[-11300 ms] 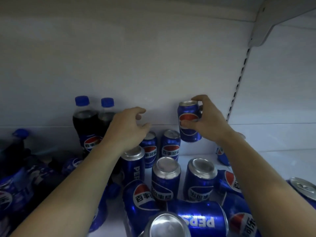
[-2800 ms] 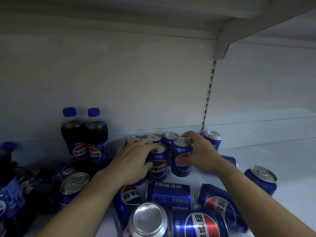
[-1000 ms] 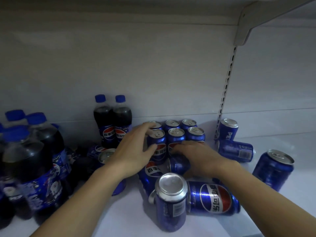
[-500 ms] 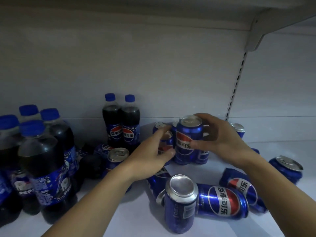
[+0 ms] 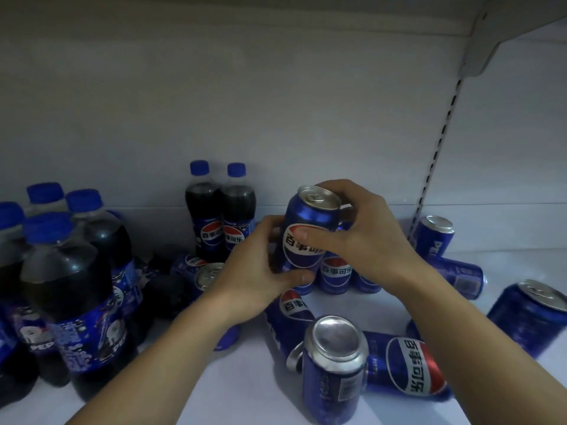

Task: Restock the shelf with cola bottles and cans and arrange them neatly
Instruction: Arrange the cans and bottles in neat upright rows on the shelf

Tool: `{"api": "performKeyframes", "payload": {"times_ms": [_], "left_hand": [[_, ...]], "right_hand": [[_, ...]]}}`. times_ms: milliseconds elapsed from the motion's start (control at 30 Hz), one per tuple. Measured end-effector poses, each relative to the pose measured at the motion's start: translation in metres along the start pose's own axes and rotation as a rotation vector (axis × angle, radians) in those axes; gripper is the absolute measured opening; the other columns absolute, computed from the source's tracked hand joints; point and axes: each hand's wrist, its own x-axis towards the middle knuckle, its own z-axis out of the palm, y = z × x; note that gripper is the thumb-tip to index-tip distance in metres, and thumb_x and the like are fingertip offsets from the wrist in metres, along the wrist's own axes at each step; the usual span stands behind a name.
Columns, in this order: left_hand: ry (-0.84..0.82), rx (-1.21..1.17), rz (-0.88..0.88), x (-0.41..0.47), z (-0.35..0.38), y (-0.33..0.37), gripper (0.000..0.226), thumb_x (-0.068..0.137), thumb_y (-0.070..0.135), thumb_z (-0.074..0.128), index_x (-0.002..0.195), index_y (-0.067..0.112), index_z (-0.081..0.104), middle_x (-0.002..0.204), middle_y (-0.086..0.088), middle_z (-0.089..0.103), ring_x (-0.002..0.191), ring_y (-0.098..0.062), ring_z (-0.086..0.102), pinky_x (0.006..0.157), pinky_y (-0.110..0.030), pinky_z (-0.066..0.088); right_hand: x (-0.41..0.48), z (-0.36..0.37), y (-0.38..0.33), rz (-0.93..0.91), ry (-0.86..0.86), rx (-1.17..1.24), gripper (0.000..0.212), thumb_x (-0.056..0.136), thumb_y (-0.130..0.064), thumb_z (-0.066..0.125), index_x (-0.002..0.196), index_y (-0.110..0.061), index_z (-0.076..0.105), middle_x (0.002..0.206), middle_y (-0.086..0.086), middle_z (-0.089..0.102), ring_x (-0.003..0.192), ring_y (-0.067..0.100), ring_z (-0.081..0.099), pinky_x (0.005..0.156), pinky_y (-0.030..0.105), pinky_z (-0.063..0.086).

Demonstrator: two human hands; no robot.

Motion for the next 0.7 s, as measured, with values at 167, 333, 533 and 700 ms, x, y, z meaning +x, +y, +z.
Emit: {"api": "performKeyframes", "payload": {"times_ms": [167,333,533,700], "left_hand": [[-0.095,0.352,0.122,-0.008,-0.016,0.011,0.076,0.087,0.027,0.076,0.147,0.048,0.035,0.135,0.033,0.050,0.124,0.010,0.049,0.107,-0.022,0.042],[-0.136,0.635,0.194,-0.009,-0.030,0.014,0.074,0.087,0.028,0.076,0.147,0.047,0.036,0.131,0.034,0.045,0.125,0.010,0.041,0.094,-0.003,0.030],[-0.541,0.985,0.295,-0.017,-0.012,0.015,0.071,0.083,0.030,0.074,0.144,0.044,0.041,0.140,0.018,0.053,0.127,-0.011,0.050,0.092,-0.026,0.041],[-0.585,1.040,0.343,-0.016,-0.006,0.015,0.077,0.079,0.033,0.075,0.144,0.048,0.036,0.143,0.023,0.044,0.127,-0.011,0.048,0.100,-0.036,0.038]], "right_hand": [[-0.006,-0.007,0.013,0.043,0.019,-0.097,0.061,0.064,-0.039,0.090,0.118,-0.036,0.061,0.103,-0.022,0.068,0.090,-0.005,0.064,0.071,0.010,0.051],[-0.011,-0.011,0.027,0.090,-0.027,-0.245,0.065,0.060,-0.040,0.092,0.118,-0.037,0.063,0.103,-0.021,0.067,0.091,-0.004,0.064,0.073,0.013,0.049],[-0.012,-0.011,0.038,0.158,-0.084,-0.265,0.067,0.061,-0.034,0.094,0.120,-0.035,0.063,0.104,-0.020,0.068,0.089,-0.006,0.064,0.065,0.007,0.049],[-0.012,-0.012,0.046,0.190,-0.126,-0.258,0.064,0.062,-0.030,0.094,0.118,-0.034,0.063,0.105,-0.018,0.067,0.091,-0.003,0.064,0.073,0.012,0.052]]}}
